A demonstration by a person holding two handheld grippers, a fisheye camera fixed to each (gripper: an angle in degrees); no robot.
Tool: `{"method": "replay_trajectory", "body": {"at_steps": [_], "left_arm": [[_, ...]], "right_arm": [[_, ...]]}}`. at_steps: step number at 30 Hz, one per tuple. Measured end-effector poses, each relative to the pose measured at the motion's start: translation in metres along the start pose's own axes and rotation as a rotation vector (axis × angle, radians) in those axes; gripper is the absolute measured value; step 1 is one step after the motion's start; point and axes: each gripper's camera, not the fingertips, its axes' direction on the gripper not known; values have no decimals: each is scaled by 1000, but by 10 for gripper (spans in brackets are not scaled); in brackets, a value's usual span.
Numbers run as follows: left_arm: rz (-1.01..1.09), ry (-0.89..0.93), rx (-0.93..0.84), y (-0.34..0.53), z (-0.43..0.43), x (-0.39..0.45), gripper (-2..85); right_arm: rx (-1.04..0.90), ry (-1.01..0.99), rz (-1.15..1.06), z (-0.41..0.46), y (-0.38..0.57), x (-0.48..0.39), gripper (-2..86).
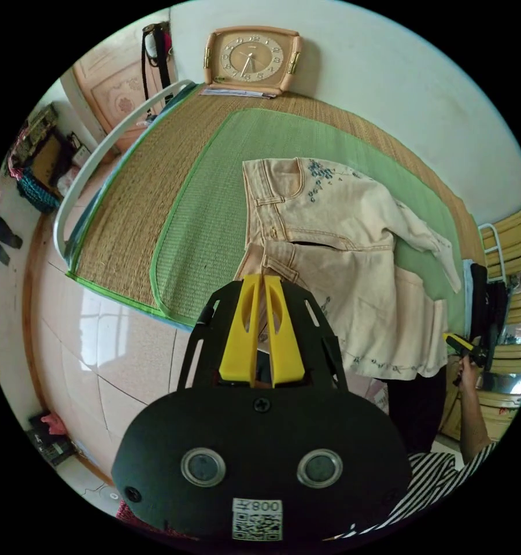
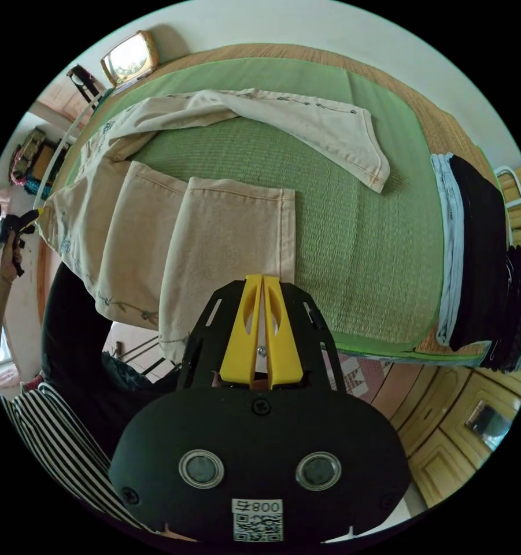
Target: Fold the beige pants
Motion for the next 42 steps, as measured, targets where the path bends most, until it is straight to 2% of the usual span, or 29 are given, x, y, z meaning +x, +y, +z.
{"method": "replay_trajectory", "body": {"at_steps": [4,6,10,13,15,20,25,30,34,39,41,42], "left_arm": [[-54,12,21,-1,6,2,9],[-81,38,24,-3,9,-1,9],[-155,-15,74,-7,9,-2,6],[-177,105,109,-12,13,-2,4],[-147,187,109,-17,20,7,4],[91,360,43,-47,52,71,4],[277,439,-1,-84,79,144,10],[497,389,-8,-114,99,217,36],[613,226,42,-133,115,262,63],[650,162,-87,-157,157,283,66],[632,158,-122,-170,169,285,47],[631,170,-128,-174,171,285,40]], "right_arm": [[-27,199,-6,7,4,25,1],[-26,137,36,5,5,49,1],[-41,145,163,7,12,98,1],[-32,116,213,7,19,122,1],[-5,135,266,3,23,138,1],[168,0,264,-33,8,158,3],[233,-36,218,-39,-54,163,12],[182,-2,268,-16,-88,196,79],[223,-13,352,-11,-73,232,113],[130,-173,394,31,-70,268,103],[128,-169,400,32,-72,274,74],[105,-245,361,35,-78,277,43]]}}
